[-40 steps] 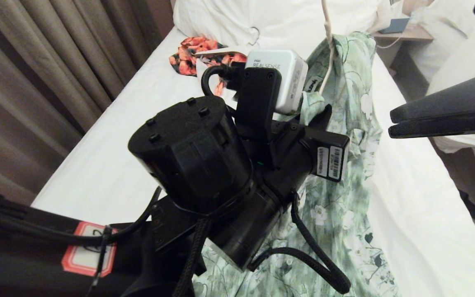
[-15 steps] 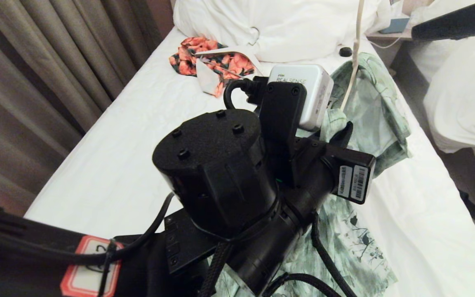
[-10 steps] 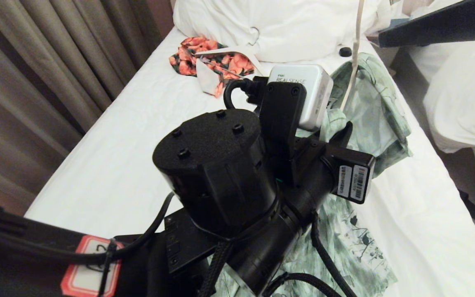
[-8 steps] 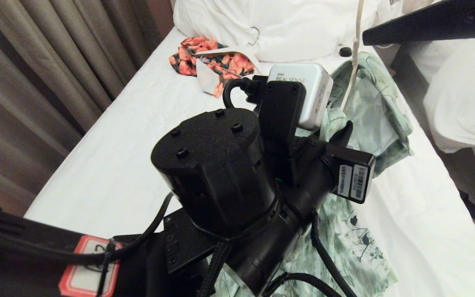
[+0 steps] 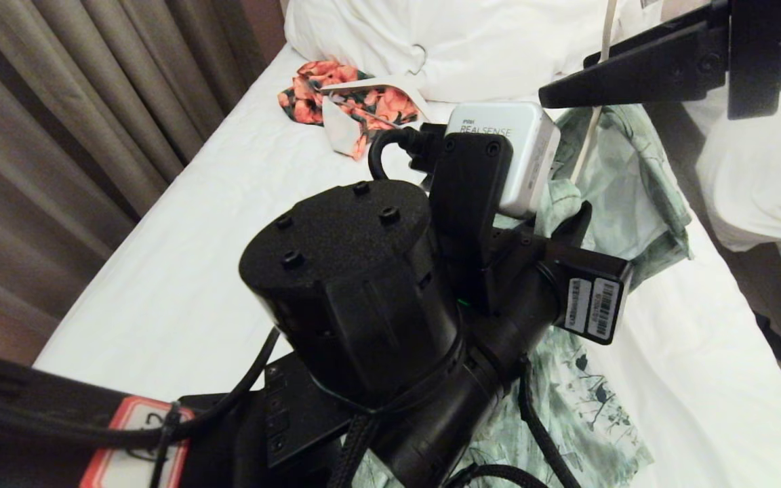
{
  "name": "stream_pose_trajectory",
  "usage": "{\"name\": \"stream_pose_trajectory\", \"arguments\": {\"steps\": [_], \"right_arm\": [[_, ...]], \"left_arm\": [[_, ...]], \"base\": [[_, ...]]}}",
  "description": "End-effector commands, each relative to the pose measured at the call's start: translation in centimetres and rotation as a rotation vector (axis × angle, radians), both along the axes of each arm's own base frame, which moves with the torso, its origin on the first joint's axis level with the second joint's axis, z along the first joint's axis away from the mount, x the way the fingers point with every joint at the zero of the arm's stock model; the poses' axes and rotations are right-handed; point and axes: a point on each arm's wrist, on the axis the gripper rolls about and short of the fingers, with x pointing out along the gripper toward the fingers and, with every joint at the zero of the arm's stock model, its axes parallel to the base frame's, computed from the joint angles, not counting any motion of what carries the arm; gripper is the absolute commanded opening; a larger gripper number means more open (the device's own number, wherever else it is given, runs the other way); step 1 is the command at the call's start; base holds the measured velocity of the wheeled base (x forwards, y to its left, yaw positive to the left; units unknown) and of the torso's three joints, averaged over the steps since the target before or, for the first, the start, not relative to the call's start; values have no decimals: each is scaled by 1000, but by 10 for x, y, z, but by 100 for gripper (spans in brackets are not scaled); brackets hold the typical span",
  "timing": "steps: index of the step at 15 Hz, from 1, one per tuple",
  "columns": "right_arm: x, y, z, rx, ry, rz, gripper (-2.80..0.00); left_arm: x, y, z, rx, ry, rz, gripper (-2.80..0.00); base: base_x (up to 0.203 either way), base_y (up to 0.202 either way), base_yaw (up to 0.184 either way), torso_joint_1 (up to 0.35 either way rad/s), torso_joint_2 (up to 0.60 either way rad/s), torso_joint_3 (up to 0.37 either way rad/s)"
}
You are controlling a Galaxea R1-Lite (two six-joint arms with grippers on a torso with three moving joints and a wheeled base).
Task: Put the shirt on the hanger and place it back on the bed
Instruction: Take the clothes hanger out of the clothes
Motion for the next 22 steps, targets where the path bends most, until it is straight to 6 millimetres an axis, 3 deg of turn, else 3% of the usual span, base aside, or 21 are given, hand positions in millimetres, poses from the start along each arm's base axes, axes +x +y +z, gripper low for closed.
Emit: {"name": "stream_pose_trajectory", "arguments": {"steps": [1,20,21,22], "right_arm": [[5,6,-3,-8,3,-3,-280],[-6,6,-4,-15,-3,-20,-280],[-5,7,-4,-19,-3,-30,-280],[-6,6,-4,-18,-4,-30,-280]], "left_arm": [[-4,0,1,-5,-2,-9,-280],[-5,0,-1,2,-1,-10,-280],[-5,1,-2,6,-1,-10,0],[-5,1,-2,7,-2,-9,0]], "base": [[0,0,0,0,0,0],[0,0,0,0,0,0],[0,0,0,0,0,0],[0,0,0,0,0,0]]}}
